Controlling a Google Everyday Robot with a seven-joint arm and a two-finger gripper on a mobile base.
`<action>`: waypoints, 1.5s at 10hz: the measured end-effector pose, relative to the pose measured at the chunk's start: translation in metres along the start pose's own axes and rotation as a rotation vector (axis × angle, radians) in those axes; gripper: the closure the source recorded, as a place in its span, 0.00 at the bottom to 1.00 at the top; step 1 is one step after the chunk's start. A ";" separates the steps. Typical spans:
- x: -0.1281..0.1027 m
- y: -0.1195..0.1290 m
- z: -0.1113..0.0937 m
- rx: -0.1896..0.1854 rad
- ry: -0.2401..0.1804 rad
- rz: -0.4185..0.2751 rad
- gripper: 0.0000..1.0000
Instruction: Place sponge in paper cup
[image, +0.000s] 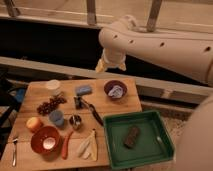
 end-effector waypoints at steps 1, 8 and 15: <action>-0.005 0.017 0.008 -0.018 0.006 -0.015 0.21; -0.018 0.079 0.091 -0.158 0.089 -0.053 0.21; -0.035 0.077 0.134 -0.251 0.128 -0.028 0.21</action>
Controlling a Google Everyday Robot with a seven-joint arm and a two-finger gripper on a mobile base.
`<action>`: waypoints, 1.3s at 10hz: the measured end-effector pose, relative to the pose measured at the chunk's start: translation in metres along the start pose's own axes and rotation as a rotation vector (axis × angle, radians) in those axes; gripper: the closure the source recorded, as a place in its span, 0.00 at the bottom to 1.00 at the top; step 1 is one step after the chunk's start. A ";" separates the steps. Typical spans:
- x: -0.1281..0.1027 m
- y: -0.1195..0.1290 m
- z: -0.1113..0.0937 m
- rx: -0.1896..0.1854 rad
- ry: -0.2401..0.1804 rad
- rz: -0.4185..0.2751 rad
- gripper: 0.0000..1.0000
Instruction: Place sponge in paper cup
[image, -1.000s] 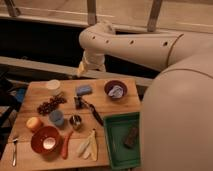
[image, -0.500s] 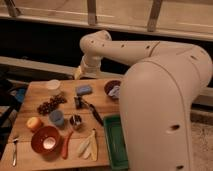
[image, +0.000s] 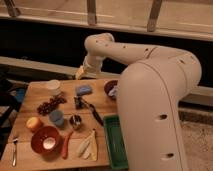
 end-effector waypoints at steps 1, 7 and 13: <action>0.000 0.003 -0.005 -0.013 -0.016 -0.020 0.21; -0.011 -0.011 0.009 -0.117 -0.031 -0.018 0.21; -0.028 -0.028 0.064 -0.236 -0.019 0.002 0.21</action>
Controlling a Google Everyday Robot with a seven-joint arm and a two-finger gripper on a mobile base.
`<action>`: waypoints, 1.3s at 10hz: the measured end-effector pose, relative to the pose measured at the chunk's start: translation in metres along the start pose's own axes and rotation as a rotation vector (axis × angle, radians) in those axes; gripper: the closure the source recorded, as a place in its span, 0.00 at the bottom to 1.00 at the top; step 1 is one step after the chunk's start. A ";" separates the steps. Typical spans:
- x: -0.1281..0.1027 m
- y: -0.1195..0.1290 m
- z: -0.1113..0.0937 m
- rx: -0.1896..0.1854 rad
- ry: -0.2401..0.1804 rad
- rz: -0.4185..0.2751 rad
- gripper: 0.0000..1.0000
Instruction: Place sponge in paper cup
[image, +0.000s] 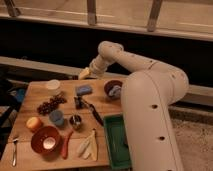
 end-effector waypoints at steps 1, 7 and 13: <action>-0.008 0.003 0.010 -0.038 -0.003 0.002 0.21; -0.012 0.005 0.024 -0.061 -0.008 0.013 0.21; 0.000 -0.008 0.081 -0.034 0.004 0.042 0.21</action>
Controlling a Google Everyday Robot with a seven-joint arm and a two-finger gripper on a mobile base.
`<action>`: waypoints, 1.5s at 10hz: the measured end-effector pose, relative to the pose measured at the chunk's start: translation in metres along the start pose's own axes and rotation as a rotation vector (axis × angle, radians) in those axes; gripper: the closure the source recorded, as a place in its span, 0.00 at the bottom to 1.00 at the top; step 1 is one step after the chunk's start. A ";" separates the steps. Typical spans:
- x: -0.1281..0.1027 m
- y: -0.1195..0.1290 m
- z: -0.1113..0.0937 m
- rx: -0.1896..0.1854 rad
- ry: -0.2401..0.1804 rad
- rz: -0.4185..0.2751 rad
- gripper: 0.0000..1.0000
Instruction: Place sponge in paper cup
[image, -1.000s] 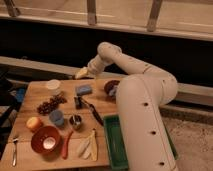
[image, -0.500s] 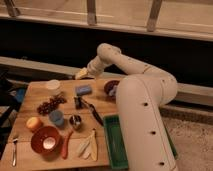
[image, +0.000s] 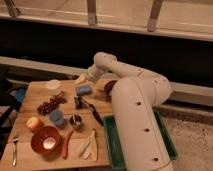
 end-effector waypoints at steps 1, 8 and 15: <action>-0.001 -0.004 0.004 0.004 0.009 0.005 0.21; 0.003 -0.025 0.029 -0.005 0.078 0.064 0.26; 0.014 -0.030 0.047 -0.037 0.135 0.088 0.97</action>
